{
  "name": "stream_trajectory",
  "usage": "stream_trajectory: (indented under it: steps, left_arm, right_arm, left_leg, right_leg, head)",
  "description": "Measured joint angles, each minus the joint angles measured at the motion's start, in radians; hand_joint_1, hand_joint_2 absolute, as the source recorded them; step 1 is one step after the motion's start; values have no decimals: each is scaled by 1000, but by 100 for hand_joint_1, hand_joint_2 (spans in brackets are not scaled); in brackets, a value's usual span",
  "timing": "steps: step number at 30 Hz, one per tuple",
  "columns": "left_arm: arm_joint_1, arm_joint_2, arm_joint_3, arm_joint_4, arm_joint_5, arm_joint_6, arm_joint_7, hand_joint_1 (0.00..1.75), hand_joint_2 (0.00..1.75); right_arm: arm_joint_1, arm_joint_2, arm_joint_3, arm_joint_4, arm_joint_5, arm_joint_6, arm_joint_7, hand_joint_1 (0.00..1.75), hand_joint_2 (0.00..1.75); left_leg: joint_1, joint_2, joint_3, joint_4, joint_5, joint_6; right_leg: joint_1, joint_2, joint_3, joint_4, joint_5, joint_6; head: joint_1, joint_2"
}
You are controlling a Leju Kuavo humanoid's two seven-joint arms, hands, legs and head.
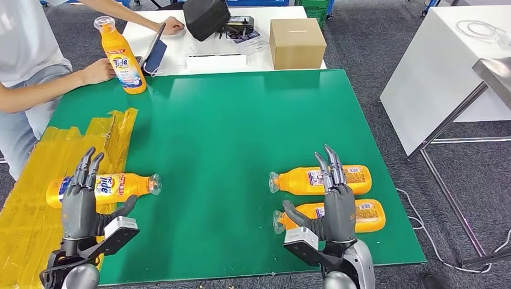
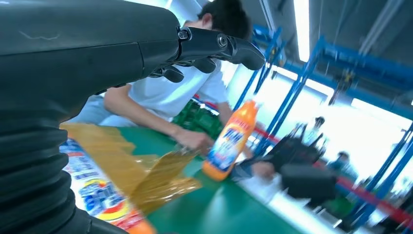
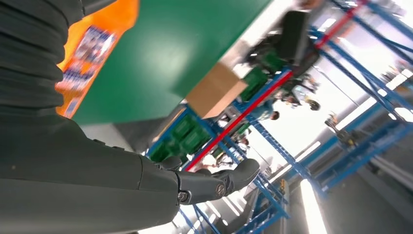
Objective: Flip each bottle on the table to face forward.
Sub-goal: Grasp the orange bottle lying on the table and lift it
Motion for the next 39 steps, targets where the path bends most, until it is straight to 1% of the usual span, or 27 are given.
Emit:
stream_trajectory:
  steps: [4,6,9,12,15,20,23,27,30,34,39]
  left_arm:
    - [16,-33,13,-48,48,7,-29,0,175]
    - [20,-50,21,-66,110,-9,-54,0,175]
    - [21,-75,28,-86,233,-95,-86,0,175]
    - [20,-95,27,-93,307,-194,-107,0,175]
    - [15,-112,13,-94,331,-248,-122,0,175]
    - [4,-127,-29,-94,338,-270,-131,0,175]
    - [1,-131,-43,-94,343,-272,-134,0,175]
    - [-10,-133,-59,-92,372,-271,-152,0,175]
    - [-19,-134,-61,-85,396,-268,-160,0,175]
    - [-29,-134,-61,-69,424,-265,-171,0,175]
    - [-40,-136,-61,-46,453,-271,-177,0,175]
  right_arm:
    - [-20,-27,-4,14,65,21,42,0,175]
    - [-35,-45,-4,26,130,59,85,0,175]
    - [-75,-88,-2,65,205,143,150,0,175]
    - [-130,-136,-2,125,224,200,169,0,175]
    - [-191,-183,-1,201,231,252,165,0,175]
    - [-275,-242,2,316,224,295,145,0,175]
    - [-299,-258,5,356,216,311,135,0,175]
    - [-343,-284,15,416,164,370,76,0,175]
    - [-374,-303,25,466,139,392,46,0,175]
    - [-406,-317,43,525,126,403,34,0,175]
    - [-451,-321,73,603,123,423,33,0,175]
  left_leg:
    - [0,0,0,0,0,0]
    - [0,0,0,0,0,0]
    - [0,0,0,0,0,0]
    - [0,0,0,0,0,0]
    - [-2,0,0,1,1,1]
    - [-2,-1,0,1,1,1]
    - [-2,-1,0,1,0,1]
    - [-1,-1,0,1,0,1]
    - [-1,-1,0,1,1,1]
    - [-2,-1,0,1,1,1]
    - [-2,-1,0,1,1,1]
  right_leg:
    - [0,0,0,0,0,0]
    - [0,0,0,0,0,0]
    - [0,0,0,0,0,0]
    - [-1,0,0,0,1,0]
    - [-1,0,0,0,1,1]
    - [-1,0,1,0,1,1]
    - [-1,0,0,0,1,1]
    - [-1,0,0,0,1,1]
    - [-1,0,0,0,1,1]
    - [-1,0,0,0,1,1]
    - [-1,0,0,0,1,1]
  head:
    - [0,0]
    - [0,0]
    - [0,0]
    - [0,0]
    - [0,0]
    - [0,0]
    - [-1,0]
    - [0,0]
    - [0,0]
    - [0,0]
    - [0,0]
